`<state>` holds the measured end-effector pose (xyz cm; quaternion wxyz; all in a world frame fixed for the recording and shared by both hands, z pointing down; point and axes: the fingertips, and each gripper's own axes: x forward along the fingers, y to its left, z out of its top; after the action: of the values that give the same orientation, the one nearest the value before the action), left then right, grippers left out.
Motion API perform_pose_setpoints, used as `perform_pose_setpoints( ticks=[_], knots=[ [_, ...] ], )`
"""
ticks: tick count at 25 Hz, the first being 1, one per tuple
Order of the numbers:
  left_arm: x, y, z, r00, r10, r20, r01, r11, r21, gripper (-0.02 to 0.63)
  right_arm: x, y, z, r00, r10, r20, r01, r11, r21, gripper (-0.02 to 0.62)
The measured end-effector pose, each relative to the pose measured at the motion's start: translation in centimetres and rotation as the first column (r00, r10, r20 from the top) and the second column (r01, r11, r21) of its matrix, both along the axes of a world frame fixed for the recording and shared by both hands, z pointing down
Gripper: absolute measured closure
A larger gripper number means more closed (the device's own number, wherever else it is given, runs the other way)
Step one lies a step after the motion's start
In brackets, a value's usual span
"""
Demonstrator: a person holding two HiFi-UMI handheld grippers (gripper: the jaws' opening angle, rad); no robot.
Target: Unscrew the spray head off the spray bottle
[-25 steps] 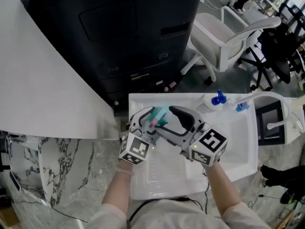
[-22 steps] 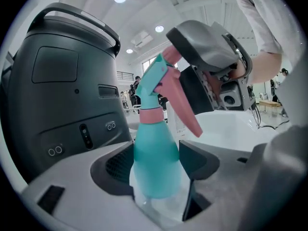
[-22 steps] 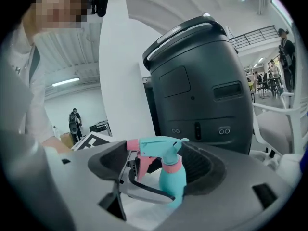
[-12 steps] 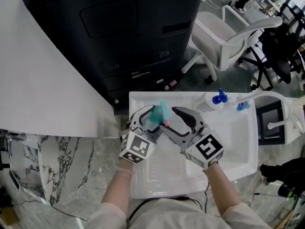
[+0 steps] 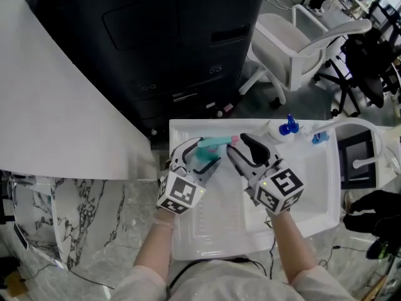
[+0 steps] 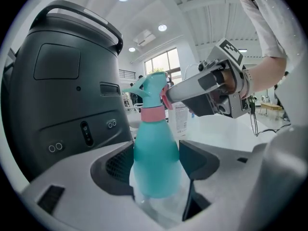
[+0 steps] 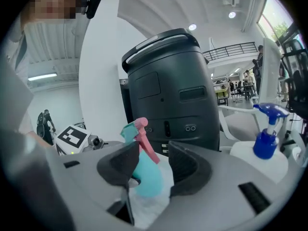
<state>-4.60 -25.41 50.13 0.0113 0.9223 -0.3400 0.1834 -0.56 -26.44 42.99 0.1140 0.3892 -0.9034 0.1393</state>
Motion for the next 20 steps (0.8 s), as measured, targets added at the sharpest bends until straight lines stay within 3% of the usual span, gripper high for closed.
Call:
perform_pose_setpoints(
  ticks=[4,8,13,15,20],
  knots=[
    [0.0,0.1,0.1,1.0,-0.007,0.0,0.007,1.0,-0.005,0.307,-0.4,1.8,-0.8,0.999,-0.002,-0.038,0.004,0.999,0.049,0.397],
    [0.1,0.0,0.0,1.0,-0.01,-0.001,0.01,1.0,-0.004,0.307,-2.5,3.7,-1.4,0.996,-0.076,0.036,0.075,0.996,0.042,0.396],
    [0.2,0.0,0.0,1.0,-0.017,-0.001,0.017,1.0,-0.004,0.307,-5.5,2.9,-1.4,0.99,-0.113,0.085,0.111,0.993,0.03,0.291],
    [0.2,0.0,0.0,1.0,-0.017,0.001,0.017,1.0,-0.002,0.307,-6.1,2.4,-1.4,0.989,-0.113,0.092,0.111,0.994,0.024,0.279],
    [0.3,0.2,0.1,1.0,-0.018,0.005,0.018,1.0,0.001,0.307,-6.7,1.9,-1.0,0.993,-0.116,0.009,0.115,0.992,0.047,0.304]
  ],
)
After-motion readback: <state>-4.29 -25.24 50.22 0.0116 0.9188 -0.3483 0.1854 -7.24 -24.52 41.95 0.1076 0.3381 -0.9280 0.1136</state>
